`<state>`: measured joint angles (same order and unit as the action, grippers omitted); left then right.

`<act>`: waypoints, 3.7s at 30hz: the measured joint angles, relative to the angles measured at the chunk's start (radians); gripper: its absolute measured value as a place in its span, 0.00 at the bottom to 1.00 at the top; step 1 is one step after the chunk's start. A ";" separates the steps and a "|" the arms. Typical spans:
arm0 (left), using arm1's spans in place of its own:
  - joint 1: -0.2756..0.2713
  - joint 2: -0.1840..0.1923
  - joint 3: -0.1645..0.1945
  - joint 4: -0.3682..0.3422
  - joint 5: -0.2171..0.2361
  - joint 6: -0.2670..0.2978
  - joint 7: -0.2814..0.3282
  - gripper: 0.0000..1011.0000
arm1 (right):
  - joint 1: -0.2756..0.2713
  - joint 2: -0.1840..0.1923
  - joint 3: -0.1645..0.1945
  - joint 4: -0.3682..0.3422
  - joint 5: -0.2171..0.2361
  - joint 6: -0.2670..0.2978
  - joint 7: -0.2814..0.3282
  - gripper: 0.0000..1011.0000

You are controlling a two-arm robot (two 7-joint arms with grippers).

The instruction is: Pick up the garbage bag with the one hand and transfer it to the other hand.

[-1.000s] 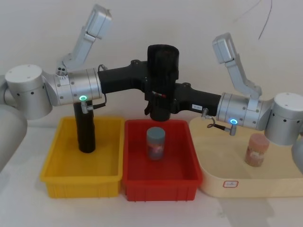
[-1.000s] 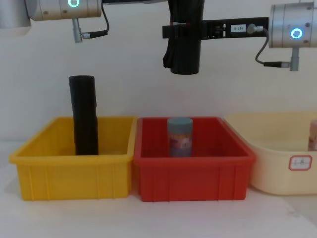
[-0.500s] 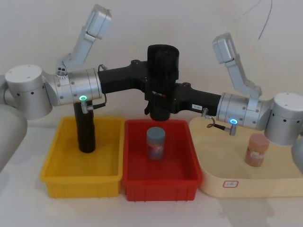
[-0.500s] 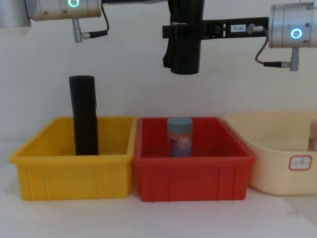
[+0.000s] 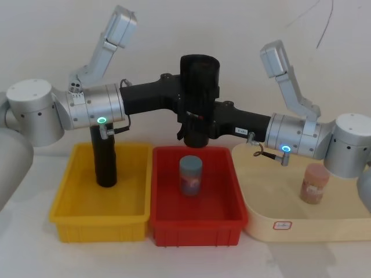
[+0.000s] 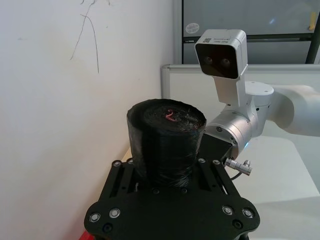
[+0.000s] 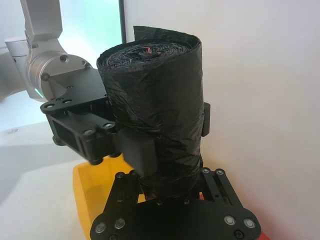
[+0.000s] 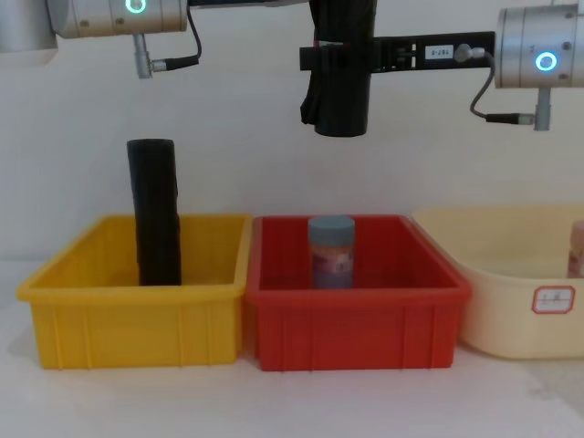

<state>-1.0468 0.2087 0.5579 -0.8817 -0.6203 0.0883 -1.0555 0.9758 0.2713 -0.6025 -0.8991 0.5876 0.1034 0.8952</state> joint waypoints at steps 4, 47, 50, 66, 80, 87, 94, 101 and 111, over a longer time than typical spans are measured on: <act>0.000 0.000 0.000 0.000 0.000 0.000 -0.001 0.59 | 0.000 0.000 0.000 0.000 0.000 0.000 -0.001 0.50; 0.000 0.000 0.000 0.000 0.000 0.000 0.001 0.99 | -0.019 0.100 0.068 -0.016 -0.029 0.010 -0.184 0.50; 0.000 0.000 0.000 0.000 0.000 0.000 0.001 0.99 | -0.021 0.111 0.072 -0.024 -0.039 0.024 -0.210 0.50; 0.000 0.000 0.000 0.000 0.000 0.000 0.001 0.99 | -0.088 0.224 0.107 -0.163 -0.080 0.210 -0.363 0.50; 0.000 0.000 0.000 0.000 0.000 0.000 0.001 0.99 | -0.169 0.293 0.143 -0.295 -0.040 0.274 -0.349 0.50; 0.000 0.000 0.000 0.000 0.000 0.000 0.001 0.99 | -0.179 0.300 0.148 -0.319 -0.026 0.269 -0.334 0.50; 0.000 0.000 0.000 0.000 0.000 0.000 0.001 0.99 | -0.187 0.305 0.151 -0.337 -0.016 0.263 -0.324 0.57; 0.000 0.000 0.000 0.000 0.000 0.000 0.001 0.99 | -0.192 0.309 0.153 -0.347 -0.010 0.260 -0.318 0.76; 0.000 0.000 0.000 0.000 0.000 0.000 0.001 0.99 | -0.194 0.310 0.154 -0.352 -0.007 0.258 -0.313 0.99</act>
<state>-1.0468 0.2088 0.5577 -0.8817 -0.6202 0.0884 -1.0547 0.7813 0.5818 -0.4487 -1.2514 0.5811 0.3615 0.5818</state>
